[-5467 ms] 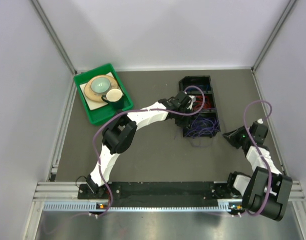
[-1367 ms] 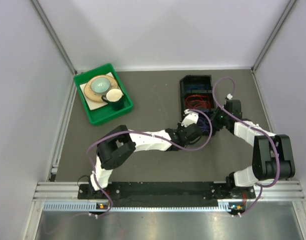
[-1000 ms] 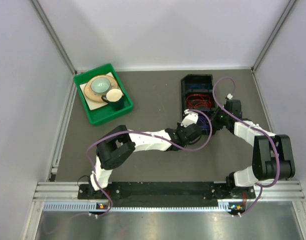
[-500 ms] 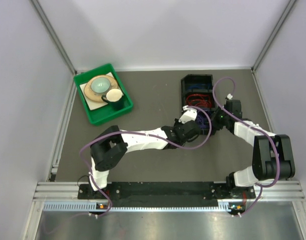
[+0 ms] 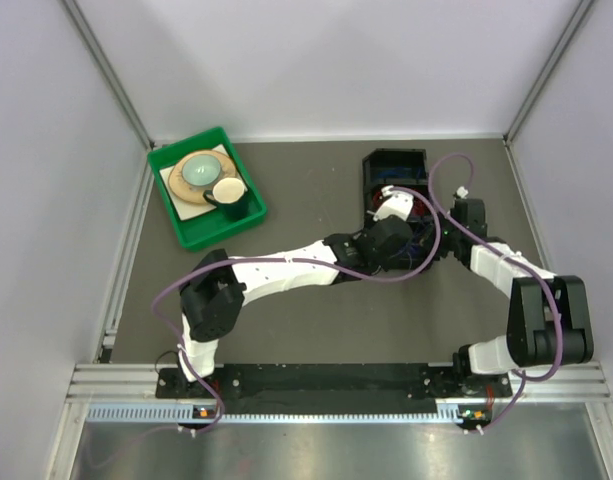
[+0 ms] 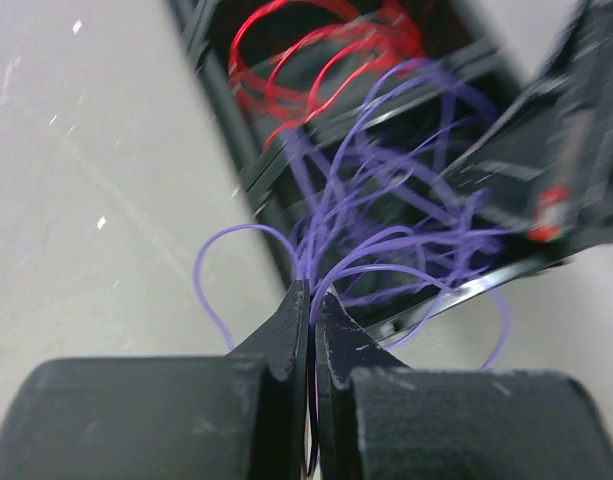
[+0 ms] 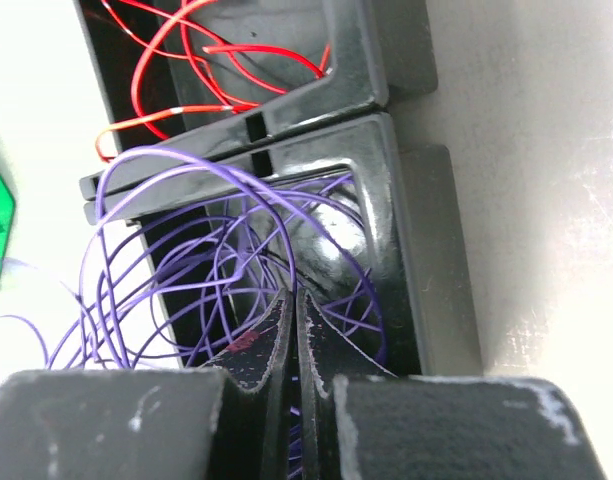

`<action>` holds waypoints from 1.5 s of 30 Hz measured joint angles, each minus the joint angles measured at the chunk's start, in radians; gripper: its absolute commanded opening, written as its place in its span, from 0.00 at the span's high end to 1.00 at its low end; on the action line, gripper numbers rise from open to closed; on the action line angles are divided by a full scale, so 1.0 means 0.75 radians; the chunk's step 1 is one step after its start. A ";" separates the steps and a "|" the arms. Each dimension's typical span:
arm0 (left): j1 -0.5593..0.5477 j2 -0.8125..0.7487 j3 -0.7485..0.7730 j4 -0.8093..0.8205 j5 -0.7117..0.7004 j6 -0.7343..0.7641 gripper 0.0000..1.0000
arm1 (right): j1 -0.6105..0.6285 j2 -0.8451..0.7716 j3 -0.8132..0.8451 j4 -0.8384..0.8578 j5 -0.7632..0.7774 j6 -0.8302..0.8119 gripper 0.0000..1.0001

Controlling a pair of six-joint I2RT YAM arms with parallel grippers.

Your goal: Untangle the cables

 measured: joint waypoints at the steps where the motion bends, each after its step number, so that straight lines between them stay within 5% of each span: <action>1: 0.003 0.000 0.014 0.010 0.013 0.004 1.00 | 0.000 -0.007 0.001 0.000 -0.001 0.001 1.00; 18: 0.243 0.191 0.115 0.219 0.500 -0.230 1.00 | 0.000 -0.052 -0.010 0.010 -0.021 0.089 1.00; 29: 0.243 0.249 0.061 0.445 0.837 -0.399 1.00 | -0.001 -0.112 -0.011 0.012 -0.022 0.110 1.00; 39: 0.252 0.415 0.070 0.482 0.937 -0.424 1.00 | -0.006 -0.122 -0.019 0.008 -0.007 0.119 1.00; 45: 0.254 0.468 0.091 0.464 0.958 -0.413 1.00 | -0.006 -0.208 -0.019 -0.030 0.015 0.112 0.75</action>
